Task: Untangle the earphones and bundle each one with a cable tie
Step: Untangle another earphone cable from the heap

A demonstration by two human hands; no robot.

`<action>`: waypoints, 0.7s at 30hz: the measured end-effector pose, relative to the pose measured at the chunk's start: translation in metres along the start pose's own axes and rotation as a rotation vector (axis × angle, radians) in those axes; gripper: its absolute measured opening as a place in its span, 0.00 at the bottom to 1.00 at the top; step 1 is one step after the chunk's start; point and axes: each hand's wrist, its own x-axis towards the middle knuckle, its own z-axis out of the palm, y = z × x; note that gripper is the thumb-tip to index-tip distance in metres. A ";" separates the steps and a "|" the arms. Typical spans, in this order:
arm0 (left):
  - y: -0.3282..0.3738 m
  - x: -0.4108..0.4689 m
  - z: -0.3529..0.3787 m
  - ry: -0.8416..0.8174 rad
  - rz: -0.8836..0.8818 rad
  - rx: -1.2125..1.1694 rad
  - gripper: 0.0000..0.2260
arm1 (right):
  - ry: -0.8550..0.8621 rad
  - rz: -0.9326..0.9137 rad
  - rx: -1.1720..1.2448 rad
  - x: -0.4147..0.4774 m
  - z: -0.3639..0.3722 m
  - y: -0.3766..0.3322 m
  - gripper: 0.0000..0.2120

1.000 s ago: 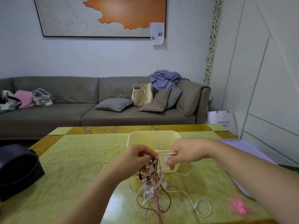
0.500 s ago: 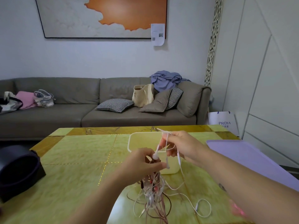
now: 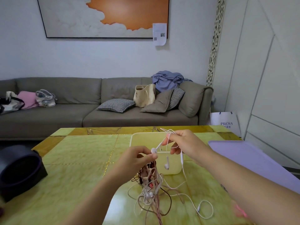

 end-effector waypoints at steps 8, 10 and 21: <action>-0.007 0.000 0.003 -0.101 -0.018 -0.084 0.15 | -0.033 0.027 0.152 -0.002 0.005 0.003 0.17; -0.009 0.001 0.003 -0.075 -0.018 -0.085 0.15 | -0.043 0.037 0.206 0.000 0.007 0.001 0.17; -0.002 0.012 0.010 0.136 -0.013 0.002 0.02 | -0.068 0.019 0.219 0.003 0.010 0.007 0.18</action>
